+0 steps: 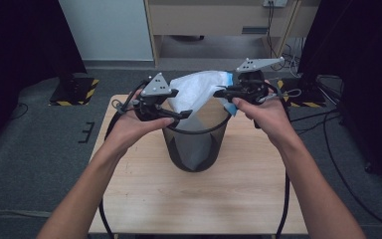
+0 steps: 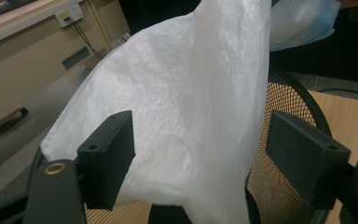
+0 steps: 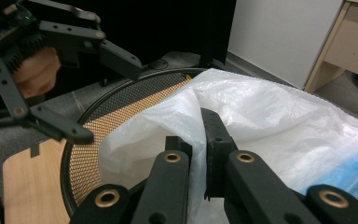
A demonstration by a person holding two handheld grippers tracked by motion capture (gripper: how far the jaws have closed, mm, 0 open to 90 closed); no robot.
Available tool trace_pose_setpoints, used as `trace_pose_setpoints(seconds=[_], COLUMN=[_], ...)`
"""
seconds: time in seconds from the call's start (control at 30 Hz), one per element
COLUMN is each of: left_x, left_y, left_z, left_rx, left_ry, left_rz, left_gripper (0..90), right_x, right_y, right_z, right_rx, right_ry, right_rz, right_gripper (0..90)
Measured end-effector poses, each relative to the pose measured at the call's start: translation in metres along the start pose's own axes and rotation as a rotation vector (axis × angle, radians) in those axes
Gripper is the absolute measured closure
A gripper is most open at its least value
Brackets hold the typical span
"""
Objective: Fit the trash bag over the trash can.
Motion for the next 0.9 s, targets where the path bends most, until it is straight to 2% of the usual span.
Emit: trace_pose_setpoints(seconds=[0.1,0.17,0.23,0.37,0.43,0.47,0.53,0.63,0.7,0.8,0.9], left_x=[0.012,0.019,0.023,0.023,0.022,0.021,0.022,0.020,0.018,0.013,0.008], left_y=[-0.003,-0.004,-0.002,0.001,0.002,0.003,0.004,0.007,0.009,0.012,0.017], left_z=[0.006,0.009,0.010,0.012,0.012,0.012,0.011,0.009,0.008,0.008,0.009], left_rx=[0.018,0.077,0.088,0.093,0.096,0.097,0.094,0.071,0.037,-0.001,-0.046], left_ry=[0.008,0.032,0.046,0.041,0.039,0.035,0.036,0.031,0.021,-0.005,-0.036], left_rz=[-0.005,-0.012,-0.003,0.018,0.011,0.007,0.003,0.014,0.030,0.057,0.084], left_gripper=[23.4,30.9,36.5,57.0,63.5,71.0,80.6,87.6,88.2,88.8,89.4], right_x=[0.003,0.003,0.002,0.000,0.000,0.000,0.002,0.006,0.008,0.008,0.006], right_y=[0.001,0.001,0.002,0.001,0.000,0.000,0.001,0.004,0.008,0.015,0.016], right_z=[0.000,-0.001,-0.002,-0.005,-0.006,-0.006,-0.007,-0.009,-0.012,-0.017,-0.020], right_rx=[-0.004,-0.004,-0.005,-0.003,0.001,0.004,0.005,-0.009,-0.002,-0.010,-0.023], right_ry=[0.007,0.007,0.004,0.000,-0.005,-0.009,-0.012,-0.001,0.014,0.031,0.035], right_rz=[0.001,0.002,0.003,0.005,0.011,0.013,0.018,0.017,0.021,-0.012,-0.034], right_gripper=[88.2,87.6,87.3,86.9,86.6,86.2,85.0,79.8,70.5,61.2,56.8])
Point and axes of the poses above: each handheld gripper's, and its own axes: x roughly forward along the jaws, z roughly out of its top, y roughly to its left, the point moved 1 cm from there along x, roughly forward along the jaws, and after that the axes turned 1 degree about x, right-handed, at the moved point
